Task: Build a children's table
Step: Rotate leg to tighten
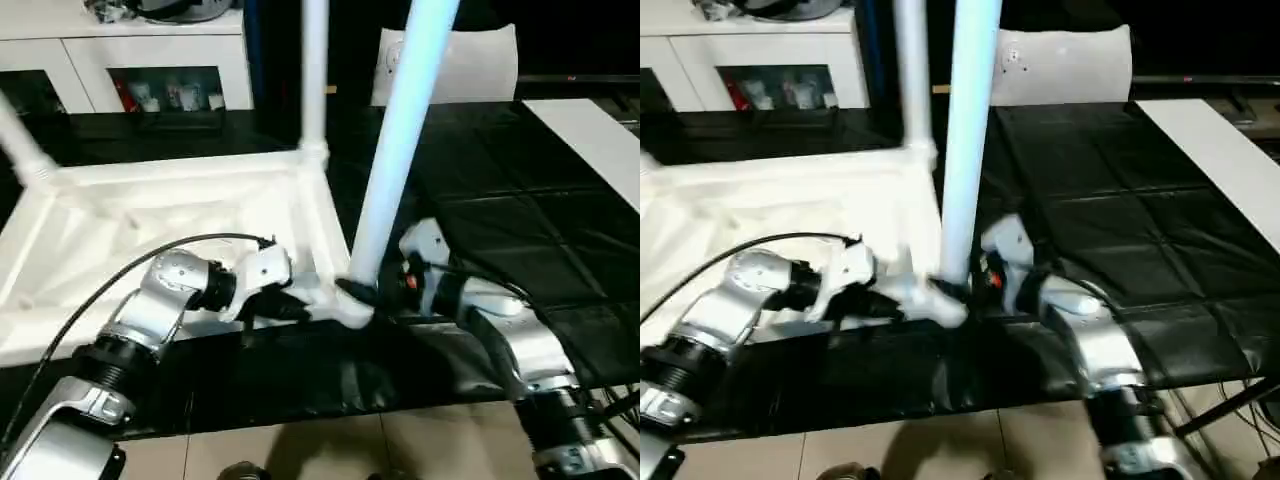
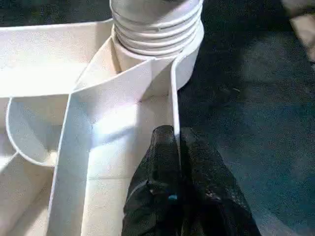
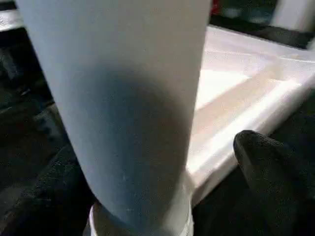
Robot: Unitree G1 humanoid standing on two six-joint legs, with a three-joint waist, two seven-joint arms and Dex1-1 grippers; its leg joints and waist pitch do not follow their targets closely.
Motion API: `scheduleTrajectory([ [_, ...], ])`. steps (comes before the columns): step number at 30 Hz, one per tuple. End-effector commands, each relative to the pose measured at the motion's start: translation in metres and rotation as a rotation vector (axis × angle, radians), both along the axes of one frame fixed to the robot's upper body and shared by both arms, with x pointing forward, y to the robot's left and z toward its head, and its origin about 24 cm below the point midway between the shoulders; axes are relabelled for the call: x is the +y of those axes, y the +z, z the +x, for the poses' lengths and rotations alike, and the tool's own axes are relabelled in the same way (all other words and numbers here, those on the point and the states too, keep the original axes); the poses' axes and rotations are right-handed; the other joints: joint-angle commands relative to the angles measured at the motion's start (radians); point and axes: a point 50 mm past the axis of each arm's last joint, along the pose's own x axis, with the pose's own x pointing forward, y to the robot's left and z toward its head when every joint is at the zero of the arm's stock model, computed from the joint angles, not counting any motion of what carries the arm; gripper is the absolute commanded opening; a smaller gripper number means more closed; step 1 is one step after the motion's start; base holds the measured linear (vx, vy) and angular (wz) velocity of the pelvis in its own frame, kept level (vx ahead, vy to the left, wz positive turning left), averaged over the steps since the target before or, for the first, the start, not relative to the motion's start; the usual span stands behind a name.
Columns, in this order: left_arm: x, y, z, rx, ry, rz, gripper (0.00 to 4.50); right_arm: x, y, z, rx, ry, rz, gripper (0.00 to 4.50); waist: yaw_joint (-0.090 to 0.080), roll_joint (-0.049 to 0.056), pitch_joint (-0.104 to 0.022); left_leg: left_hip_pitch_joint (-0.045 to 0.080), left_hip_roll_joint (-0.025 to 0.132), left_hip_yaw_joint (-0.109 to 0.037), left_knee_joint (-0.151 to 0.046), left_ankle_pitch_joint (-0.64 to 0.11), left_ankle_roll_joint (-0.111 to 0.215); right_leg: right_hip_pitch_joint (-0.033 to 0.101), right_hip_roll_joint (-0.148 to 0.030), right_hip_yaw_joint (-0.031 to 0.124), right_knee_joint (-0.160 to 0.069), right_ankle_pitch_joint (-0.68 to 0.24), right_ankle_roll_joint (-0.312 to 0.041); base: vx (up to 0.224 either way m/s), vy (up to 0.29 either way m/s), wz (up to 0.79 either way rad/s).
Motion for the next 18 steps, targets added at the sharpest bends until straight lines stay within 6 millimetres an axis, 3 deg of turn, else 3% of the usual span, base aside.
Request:
scheduleTrajectory([
  [1, -0.009, 0.005, -0.003, -0.005, -0.126, 0.016, 0.00, -0.003, 0.006, -0.005, -0.004, 0.103, 0.003, 4.42, -0.005, 0.003, -0.064, 0.018, 0.036, -0.007, -0.069, -0.273, 0.018, 0.047, -0.056, 0.039, -0.072, -0.197, -0.220, 0.000, 0.000, 0.00],
  [2, -0.008, 0.005, -0.003, -0.001, -0.151, 0.026, 0.00, -0.005, 0.008, -0.008, 0.013, 0.160, 0.012, 4.42, 0.000, 0.007, -0.065, 0.018, 0.036, -0.007, -0.067, -0.269, 0.024, 0.049, -0.057, 0.039, -0.072, -0.198, -0.221, 0.000, 0.000, 0.00],
  [3, -0.008, 0.005, -0.004, 0.008, -0.179, 0.030, 0.00, -0.008, 0.009, -0.011, 0.026, 0.215, 0.004, 4.42, 0.003, 0.000, -0.064, 0.016, 0.036, -0.005, -0.066, -0.265, 0.030, 0.049, -0.056, 0.039, -0.073, -0.202, -0.219, 0.000, 0.000, 0.00],
  [6, -0.005, 0.005, -0.005, 0.003, -0.238, 0.072, 0.00, -0.012, 0.010, -0.014, 0.051, 0.289, -0.012, 4.06, 0.014, 0.001, -0.065, 0.020, 0.039, -0.004, -0.065, -0.261, 0.034, 0.046, -0.057, 0.038, -0.073, -0.220, -0.221, 0.000, 0.000, 0.00],
  [11, -0.004, 0.006, -0.007, 0.019, -0.270, 0.081, 0.00, -0.016, 0.011, -0.014, 0.077, 0.338, -0.008, 3.67, 0.016, -0.003, -0.063, 0.018, 0.040, -0.006, -0.066, -0.267, 0.026, 0.045, -0.059, 0.037, -0.074, -0.264, -0.214, 0.000, 0.000, 0.00],
  [14, -0.004, 0.005, -0.008, 0.030, -0.303, 0.090, 0.00, -0.016, 0.011, -0.016, 0.111, 0.384, 0.000, 3.39, 0.016, 0.001, -0.064, 0.018, 0.040, -0.007, -0.066, -0.273, 0.024, 0.045, -0.058, 0.037, -0.073, -0.258, -0.220, 0.000, 0.000, 0.00],
  [15, -0.004, 0.005, -0.008, 0.030, -0.306, 0.091, 0.00, -0.016, 0.011, -0.017, 0.118, 0.391, 0.003, 3.31, 0.017, -0.006, -0.065, 0.017, 0.040, -0.007, -0.066, -0.266, 0.028, 0.046, -0.059, 0.037, -0.072, -0.255, -0.220, 0.000, 0.000, 0.00],
  [18, -0.004, 0.005, -0.008, 0.029, -0.311, 0.093, 0.00, -0.014, 0.011, -0.018, 0.131, 0.407, 0.014, 3.06, 0.019, -0.004, -0.065, 0.017, 0.040, -0.007, -0.066, -0.258, 0.028, 0.045, -0.059, 0.036, -0.072, -0.253, -0.219, 0.000, 0.000, 0.00],
])
